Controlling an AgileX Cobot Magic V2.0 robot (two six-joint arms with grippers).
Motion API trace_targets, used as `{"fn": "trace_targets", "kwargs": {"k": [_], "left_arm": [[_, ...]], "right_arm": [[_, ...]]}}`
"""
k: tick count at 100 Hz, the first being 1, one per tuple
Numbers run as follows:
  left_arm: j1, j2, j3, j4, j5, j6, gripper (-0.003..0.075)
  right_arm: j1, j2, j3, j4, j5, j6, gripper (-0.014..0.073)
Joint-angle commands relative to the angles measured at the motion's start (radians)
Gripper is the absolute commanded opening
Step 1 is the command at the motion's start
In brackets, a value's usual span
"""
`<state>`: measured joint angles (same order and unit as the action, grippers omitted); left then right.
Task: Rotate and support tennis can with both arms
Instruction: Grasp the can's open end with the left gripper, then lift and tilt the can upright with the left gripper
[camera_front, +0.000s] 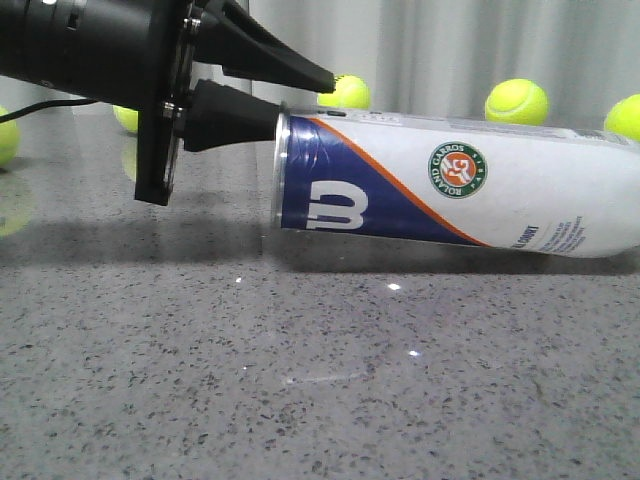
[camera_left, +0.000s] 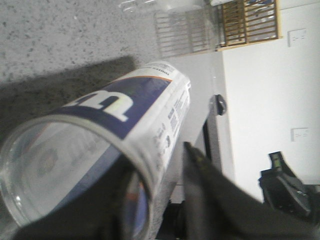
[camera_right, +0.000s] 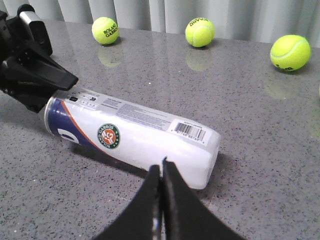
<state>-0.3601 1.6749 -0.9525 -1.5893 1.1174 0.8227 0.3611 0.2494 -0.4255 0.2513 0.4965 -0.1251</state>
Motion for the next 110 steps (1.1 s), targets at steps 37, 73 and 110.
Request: {"fn": "trace_targets", "kwargs": {"k": [37, 73, 110], "left_arm": [[-0.009, -0.066, -0.047, -0.220, 0.153, 0.213, -0.0019], [-0.015, -0.292, -0.219, 0.173, -0.186, 0.132, -0.0019], [-0.082, -0.330, -0.512, 0.955, -0.153, -0.306, -0.0019]], "right_arm": [[-0.004, 0.009, -0.025, 0.010, -0.072, -0.001, -0.0061], [-0.004, 0.009, -0.025, 0.010, -0.072, -0.001, -0.0061], [-0.004, 0.009, -0.025, 0.010, -0.072, -0.001, -0.0061]]}}
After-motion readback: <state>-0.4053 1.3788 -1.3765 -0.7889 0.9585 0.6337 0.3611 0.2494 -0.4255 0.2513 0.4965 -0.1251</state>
